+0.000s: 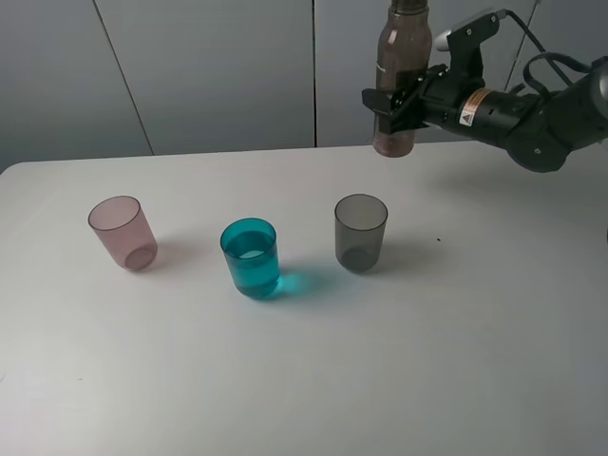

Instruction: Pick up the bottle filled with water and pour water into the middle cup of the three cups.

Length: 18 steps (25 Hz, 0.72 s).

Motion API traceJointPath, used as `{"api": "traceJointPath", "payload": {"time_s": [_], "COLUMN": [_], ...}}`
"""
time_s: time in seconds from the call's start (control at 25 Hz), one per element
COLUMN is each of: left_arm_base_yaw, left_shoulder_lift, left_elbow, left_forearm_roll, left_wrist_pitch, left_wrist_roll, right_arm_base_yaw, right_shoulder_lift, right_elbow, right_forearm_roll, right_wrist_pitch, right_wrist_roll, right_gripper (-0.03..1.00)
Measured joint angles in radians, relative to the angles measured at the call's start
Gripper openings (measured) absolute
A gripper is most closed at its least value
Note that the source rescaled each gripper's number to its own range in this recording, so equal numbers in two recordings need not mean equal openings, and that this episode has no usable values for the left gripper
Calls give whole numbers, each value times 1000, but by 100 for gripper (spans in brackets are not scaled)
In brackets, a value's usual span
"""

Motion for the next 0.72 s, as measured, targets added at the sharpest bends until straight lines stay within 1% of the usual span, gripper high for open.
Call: {"api": "traceJointPath", "payload": {"time_s": [0.12,0.24,0.36,0.52,0.72], "left_arm_base_yaw": [0,0,0,0,0], "left_shoulder_lift": [0,0,0,0,0], "left_elbow": [0,0,0,0,0], "left_forearm_roll": [0,0,0,0,0], "left_wrist_pitch": [0,0,0,0,0], "left_wrist_roll": [0,0,0,0,0], "right_arm_base_yaw": [-28,-43,-43,-43,-43], "right_shoulder_lift": [43,93,137,184,225], "right_elbow": [1,1,1,1,1], "right_forearm_roll": [7,18,53,116,136], "right_wrist_pitch": [-39,-46,-49,-102,-143], "right_wrist_roll": [0,-4,-42,-92,-109], "right_gripper": [0,0,0,0,0]}}
